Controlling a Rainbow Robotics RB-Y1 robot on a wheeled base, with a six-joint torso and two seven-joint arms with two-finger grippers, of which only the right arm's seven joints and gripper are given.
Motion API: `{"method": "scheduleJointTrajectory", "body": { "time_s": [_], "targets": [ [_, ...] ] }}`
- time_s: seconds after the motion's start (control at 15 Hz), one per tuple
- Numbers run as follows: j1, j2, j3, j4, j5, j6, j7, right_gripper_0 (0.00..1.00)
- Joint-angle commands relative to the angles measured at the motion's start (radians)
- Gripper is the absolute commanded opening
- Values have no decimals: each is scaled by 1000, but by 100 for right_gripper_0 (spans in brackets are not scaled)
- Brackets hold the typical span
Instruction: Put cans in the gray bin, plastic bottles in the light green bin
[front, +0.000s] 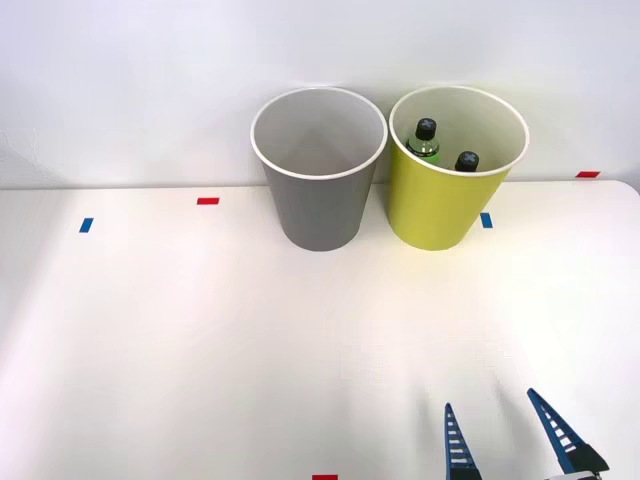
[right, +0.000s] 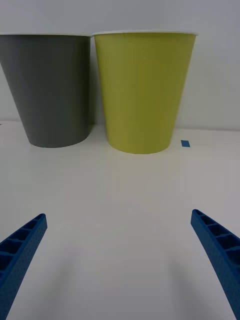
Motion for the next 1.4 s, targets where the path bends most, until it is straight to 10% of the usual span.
{"method": "scheduleJointTrajectory", "body": {
  "time_s": [0.07, 1.4],
  "targets": [
    [0, 0, 0, 0, 0, 0, 0, 100],
    [0, 0, 0, 0, 0, 0, 0, 100]
  ]
}}
